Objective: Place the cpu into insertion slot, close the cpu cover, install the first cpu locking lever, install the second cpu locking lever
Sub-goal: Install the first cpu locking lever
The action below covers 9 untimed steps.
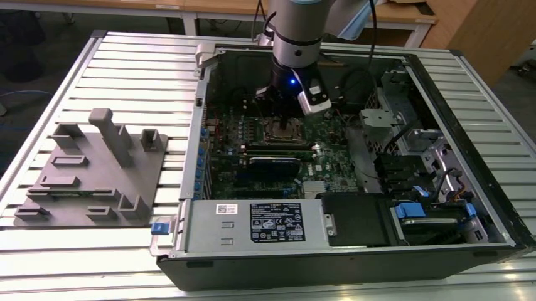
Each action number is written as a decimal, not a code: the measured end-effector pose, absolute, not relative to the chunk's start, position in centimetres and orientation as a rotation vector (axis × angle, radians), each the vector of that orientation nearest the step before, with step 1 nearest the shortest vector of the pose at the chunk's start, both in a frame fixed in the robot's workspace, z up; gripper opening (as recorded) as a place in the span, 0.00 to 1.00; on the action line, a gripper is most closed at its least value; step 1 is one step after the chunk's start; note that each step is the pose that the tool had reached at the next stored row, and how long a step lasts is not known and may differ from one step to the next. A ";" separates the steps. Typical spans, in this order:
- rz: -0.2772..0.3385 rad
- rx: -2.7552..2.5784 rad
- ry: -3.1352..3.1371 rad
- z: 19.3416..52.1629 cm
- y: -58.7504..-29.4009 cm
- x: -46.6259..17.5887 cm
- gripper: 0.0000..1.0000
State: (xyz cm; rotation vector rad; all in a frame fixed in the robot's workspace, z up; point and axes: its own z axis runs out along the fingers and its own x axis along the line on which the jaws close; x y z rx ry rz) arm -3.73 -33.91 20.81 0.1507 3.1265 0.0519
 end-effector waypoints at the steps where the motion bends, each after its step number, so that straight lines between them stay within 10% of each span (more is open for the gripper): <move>1: 0.052 0.151 3.127 20.9 -33.9 -3.7 0.10; 9: 0.052 0.151 3.126 21.4 -33.9 -3.7 0.10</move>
